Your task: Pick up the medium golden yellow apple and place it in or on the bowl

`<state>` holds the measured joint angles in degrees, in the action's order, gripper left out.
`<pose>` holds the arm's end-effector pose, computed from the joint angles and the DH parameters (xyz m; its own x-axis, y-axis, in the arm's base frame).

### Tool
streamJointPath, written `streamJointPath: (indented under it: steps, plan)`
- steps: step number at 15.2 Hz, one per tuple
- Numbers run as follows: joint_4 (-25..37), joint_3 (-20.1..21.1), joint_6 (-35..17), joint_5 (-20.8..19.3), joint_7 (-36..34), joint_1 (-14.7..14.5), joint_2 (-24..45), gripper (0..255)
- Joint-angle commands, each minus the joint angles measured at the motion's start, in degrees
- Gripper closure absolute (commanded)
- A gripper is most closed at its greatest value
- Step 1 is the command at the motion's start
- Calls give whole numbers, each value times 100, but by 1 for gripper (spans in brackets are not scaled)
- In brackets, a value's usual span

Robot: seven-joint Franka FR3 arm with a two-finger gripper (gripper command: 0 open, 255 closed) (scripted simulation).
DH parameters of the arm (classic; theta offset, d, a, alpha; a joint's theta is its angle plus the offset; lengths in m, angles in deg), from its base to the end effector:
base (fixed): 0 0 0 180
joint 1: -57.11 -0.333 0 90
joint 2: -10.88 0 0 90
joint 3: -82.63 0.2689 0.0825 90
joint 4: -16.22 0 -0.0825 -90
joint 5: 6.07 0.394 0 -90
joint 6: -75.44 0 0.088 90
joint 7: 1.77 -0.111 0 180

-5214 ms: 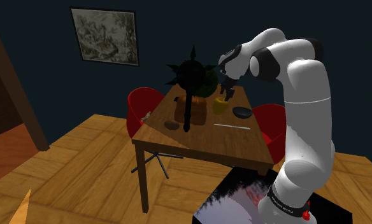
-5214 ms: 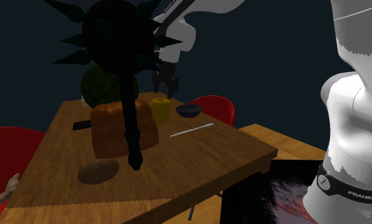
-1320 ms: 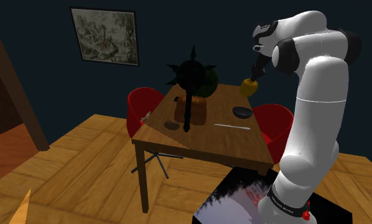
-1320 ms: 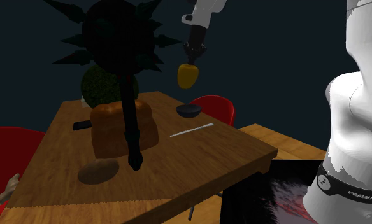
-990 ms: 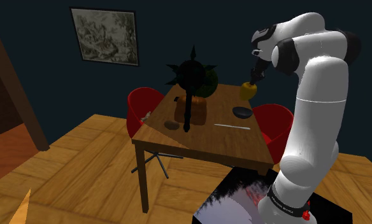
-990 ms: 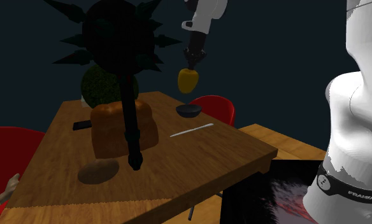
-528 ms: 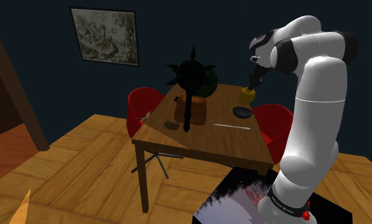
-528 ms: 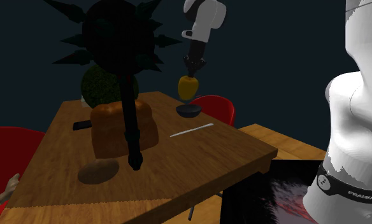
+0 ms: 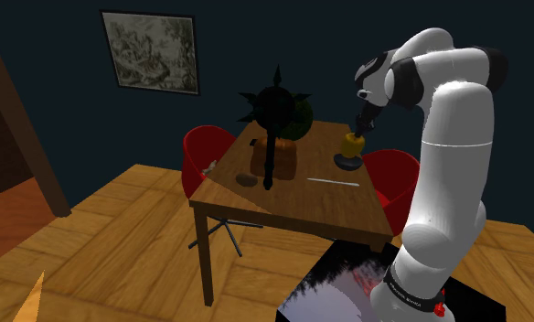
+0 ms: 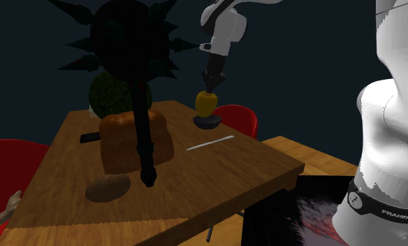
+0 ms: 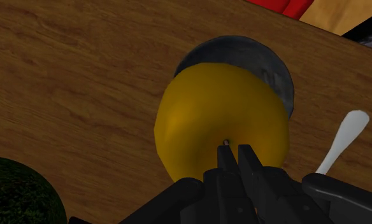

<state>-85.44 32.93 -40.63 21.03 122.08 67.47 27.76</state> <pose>0.3604 -0.5122 0.3971 0.5677 0.8104 0.1446 0.7935 -0.5855 0.1659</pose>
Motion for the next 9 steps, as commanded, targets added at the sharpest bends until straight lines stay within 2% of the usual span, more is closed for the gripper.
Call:
streamJointPath:
  steps: [1, 6, 7, 9]
  plan:
    - [-5, 7, -18, 18, 13, 8, 16, 255]
    - [-5, 7, -18, 18, 13, 8, 16, 255]
    - [-5, 7, -18, 18, 12, 7, 16, 0]
    - [-5, 7, -18, 18, 12, 8, 17, 0]
